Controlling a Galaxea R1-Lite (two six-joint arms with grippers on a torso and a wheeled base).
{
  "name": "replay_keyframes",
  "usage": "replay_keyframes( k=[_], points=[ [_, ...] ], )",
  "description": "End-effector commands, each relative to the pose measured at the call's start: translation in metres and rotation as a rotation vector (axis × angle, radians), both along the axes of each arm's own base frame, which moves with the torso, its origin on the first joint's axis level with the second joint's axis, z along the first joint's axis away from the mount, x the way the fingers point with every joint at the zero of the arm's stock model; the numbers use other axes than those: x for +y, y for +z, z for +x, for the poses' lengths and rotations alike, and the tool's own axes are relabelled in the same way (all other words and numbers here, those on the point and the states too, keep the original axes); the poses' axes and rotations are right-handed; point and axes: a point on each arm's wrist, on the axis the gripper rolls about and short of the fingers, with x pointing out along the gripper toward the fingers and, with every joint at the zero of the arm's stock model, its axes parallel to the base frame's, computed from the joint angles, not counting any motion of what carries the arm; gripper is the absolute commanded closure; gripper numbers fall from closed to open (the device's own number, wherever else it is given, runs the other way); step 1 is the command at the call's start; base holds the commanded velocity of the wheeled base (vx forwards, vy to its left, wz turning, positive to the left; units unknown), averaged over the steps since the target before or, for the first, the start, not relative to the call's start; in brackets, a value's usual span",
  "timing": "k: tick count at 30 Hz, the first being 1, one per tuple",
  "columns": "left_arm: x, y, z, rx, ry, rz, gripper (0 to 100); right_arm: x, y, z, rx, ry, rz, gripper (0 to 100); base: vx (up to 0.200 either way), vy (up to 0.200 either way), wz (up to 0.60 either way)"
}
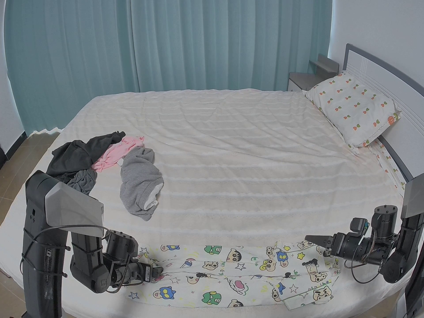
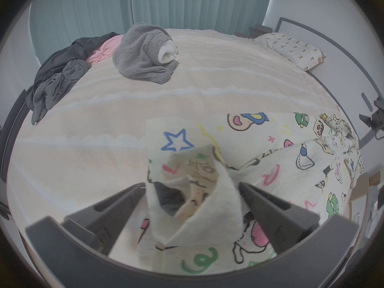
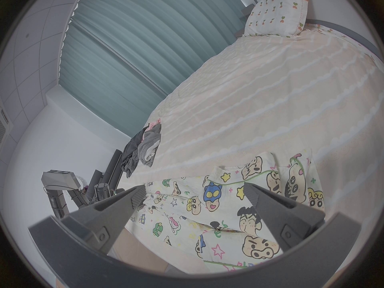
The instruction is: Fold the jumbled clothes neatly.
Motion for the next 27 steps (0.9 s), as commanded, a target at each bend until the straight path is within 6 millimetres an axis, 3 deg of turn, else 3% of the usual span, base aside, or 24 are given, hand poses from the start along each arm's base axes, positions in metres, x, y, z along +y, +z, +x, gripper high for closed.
replay_keyframes(
  k=[1,10,18,27],
  points=[
    [0.000,0.000,0.000,0.000,-0.001,0.001,100,0.000,0.000,-0.003,0.005,0.000,0.000,0,0.000,0.000,0.00],
    [0.000,0.000,-0.002,0.003,-0.001,0.002,100,-0.001,-0.001,-0.003,0.008,-0.004,-0.001,0,0.000,0.000,0.00],
    [0.011,0.022,0.002,-0.055,0.041,-0.018,100,-0.001,0.000,-0.003,0.007,-0.004,-0.001,0,0.000,0.000,0.00],
    [0.047,0.043,0.002,-0.089,0.141,-0.072,100,-0.001,-0.001,-0.003,0.008,-0.004,-0.001,0,0.000,0.000,0.00]
  ],
)
